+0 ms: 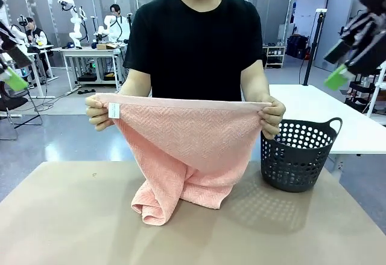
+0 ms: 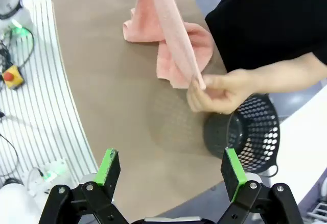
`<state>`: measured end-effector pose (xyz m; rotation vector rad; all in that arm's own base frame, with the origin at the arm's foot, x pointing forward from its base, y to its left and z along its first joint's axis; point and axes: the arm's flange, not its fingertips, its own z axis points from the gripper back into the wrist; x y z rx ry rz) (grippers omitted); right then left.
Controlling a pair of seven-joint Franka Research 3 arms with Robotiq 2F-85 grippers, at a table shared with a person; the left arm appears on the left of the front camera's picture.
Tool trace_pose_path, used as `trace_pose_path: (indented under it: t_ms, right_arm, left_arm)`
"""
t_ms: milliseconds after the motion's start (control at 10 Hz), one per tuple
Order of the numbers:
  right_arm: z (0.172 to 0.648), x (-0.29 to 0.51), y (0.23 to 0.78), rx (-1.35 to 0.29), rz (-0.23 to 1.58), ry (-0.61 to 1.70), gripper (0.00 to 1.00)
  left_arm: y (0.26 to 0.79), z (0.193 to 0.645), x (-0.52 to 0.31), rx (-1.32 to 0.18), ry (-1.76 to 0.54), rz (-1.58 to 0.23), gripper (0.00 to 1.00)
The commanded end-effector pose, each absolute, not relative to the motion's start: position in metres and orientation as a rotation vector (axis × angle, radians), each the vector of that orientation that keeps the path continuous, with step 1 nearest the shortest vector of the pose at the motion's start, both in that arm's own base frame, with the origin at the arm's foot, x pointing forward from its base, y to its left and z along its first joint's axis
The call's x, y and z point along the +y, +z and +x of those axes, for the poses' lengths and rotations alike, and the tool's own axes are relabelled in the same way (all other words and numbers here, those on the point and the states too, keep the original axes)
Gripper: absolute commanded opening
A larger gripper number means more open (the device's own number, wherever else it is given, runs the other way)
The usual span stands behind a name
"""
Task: Fold the towel.
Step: Grab the top end of the 100 cm Hotel Towel extended by the human.
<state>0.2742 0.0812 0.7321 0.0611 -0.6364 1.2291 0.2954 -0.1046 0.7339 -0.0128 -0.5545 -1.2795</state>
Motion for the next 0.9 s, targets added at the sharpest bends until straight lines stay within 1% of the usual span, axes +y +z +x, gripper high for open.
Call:
trace_pose_path:
  t_ms: [0,200,400,700,800]
  right_arm:
    - [0.291,0.104,0.742,-0.609,-0.043,1.235,1.0]
    - [0.31,0.127,0.745,-0.587,-0.098,1.289,1.0]
    - [0.336,0.14,0.739,-0.551,-0.133,1.306,1.0]
    - [0.337,0.137,0.731,-0.523,-0.083,1.279,1.0]
    - [0.344,0.142,0.727,-0.538,-0.122,1.331,1.0]
  left_arm:
    - [0.743,0.306,-0.128,-0.542,-1.274,0.103,1.0]
    - [0.73,0.319,-0.15,-0.469,-1.331,0.096,1.0]
    - [0.72,0.337,-0.16,-0.457,-1.33,0.083,1.0]
    - [0.708,0.336,-0.162,-0.439,-1.347,0.066,1.0]
    - [0.708,0.336,-0.162,-0.439,-1.347,0.066,1.0]
